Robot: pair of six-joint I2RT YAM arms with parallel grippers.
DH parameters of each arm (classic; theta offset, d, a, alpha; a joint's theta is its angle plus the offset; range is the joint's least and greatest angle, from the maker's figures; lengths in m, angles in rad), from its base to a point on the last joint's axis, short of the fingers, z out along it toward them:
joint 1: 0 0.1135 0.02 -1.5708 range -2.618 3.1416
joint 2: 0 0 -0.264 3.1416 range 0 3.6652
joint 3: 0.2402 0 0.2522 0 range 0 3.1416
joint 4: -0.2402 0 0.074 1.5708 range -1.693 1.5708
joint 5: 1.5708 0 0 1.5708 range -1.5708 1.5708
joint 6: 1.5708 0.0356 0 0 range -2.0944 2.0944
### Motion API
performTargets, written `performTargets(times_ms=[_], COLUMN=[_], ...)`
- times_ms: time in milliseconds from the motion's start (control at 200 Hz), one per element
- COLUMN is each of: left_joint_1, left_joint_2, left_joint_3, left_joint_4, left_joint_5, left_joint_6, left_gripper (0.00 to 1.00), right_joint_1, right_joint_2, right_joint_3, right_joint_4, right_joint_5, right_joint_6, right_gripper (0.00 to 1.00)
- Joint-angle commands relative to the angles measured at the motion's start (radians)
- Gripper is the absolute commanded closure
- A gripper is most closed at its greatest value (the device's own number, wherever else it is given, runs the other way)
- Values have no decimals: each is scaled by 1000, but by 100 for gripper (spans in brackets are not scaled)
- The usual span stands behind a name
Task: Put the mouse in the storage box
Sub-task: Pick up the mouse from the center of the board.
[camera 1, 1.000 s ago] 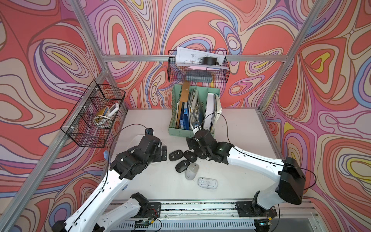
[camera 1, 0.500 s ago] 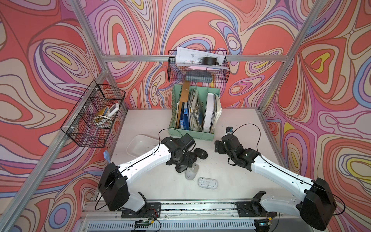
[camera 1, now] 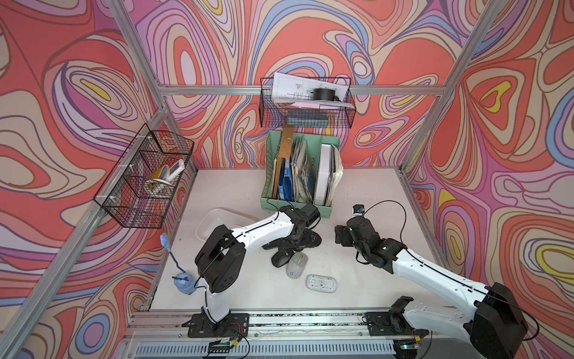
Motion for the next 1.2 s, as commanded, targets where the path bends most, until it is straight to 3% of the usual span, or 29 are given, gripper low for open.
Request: performTargets(times_ms=[0, 345, 921, 1197], left_joint_1=[0, 12, 40, 46], left_joint_2=[35, 128, 193, 215], left_joint_3=[36, 62, 52, 87], left_joint_4=[2, 27, 66, 46], left_joint_5=[-35, -73, -78, -142], left_joint_6=[-59, -85, -56, -6], left_gripper=[5, 5, 23, 20], right_joint_1=[-5, -5, -5, -5], right_joint_2=[-28, -55, -33, -23], right_joint_3=[-28, -53, -52, -40], right_joint_4=[41, 66, 81, 78], right_joint_5=[-11, -49, -83, -94], right_joint_6=[-6, -20, 3, -7], right_gripper=[9, 9, 9, 9])
